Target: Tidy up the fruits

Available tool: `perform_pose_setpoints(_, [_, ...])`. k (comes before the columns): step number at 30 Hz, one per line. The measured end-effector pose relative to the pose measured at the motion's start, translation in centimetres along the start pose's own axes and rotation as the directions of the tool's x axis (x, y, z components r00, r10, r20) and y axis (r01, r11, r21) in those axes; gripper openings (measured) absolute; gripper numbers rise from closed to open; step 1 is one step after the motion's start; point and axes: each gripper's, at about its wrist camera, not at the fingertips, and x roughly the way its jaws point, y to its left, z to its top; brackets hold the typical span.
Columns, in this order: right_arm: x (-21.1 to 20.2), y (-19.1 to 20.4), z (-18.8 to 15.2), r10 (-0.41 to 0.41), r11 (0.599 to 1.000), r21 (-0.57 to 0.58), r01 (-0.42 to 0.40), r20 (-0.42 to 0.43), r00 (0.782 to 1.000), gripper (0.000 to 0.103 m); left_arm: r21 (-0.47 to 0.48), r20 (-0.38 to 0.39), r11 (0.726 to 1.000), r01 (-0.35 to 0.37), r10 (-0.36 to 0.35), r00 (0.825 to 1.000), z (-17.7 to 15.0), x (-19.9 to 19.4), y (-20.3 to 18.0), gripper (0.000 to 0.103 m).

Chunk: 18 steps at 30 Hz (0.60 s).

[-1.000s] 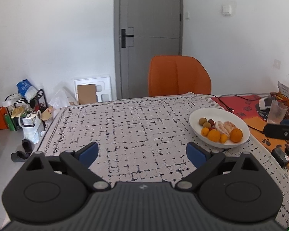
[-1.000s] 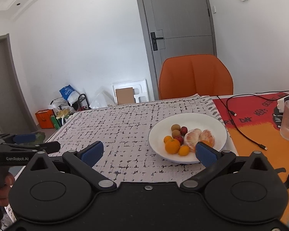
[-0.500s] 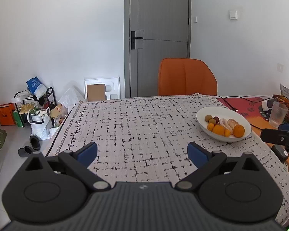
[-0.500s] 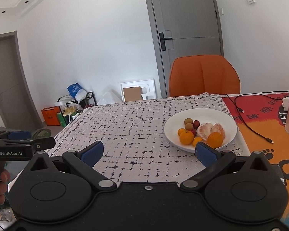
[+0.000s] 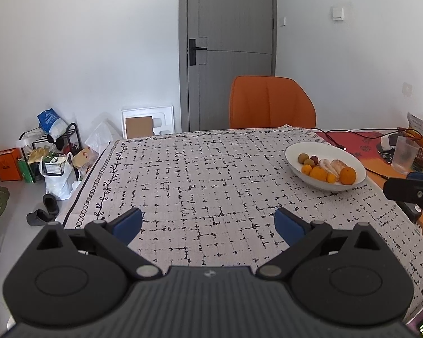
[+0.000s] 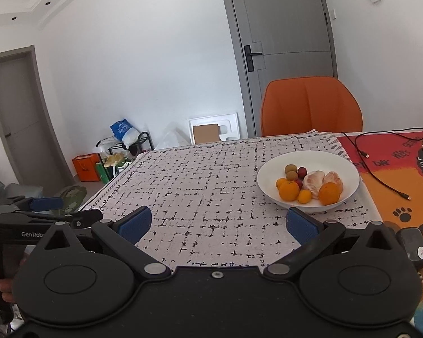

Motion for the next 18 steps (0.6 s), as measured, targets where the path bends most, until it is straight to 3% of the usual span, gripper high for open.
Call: perform_pose_setpoints(18, [0.03,0.70,0.14,-0.012,0.999,-0.042,0.012,-0.008,1.000,0.103,-0.024,0.013,1.000,0.008,-0.008,1.000,0.19,-0.63,0.96,0.099])
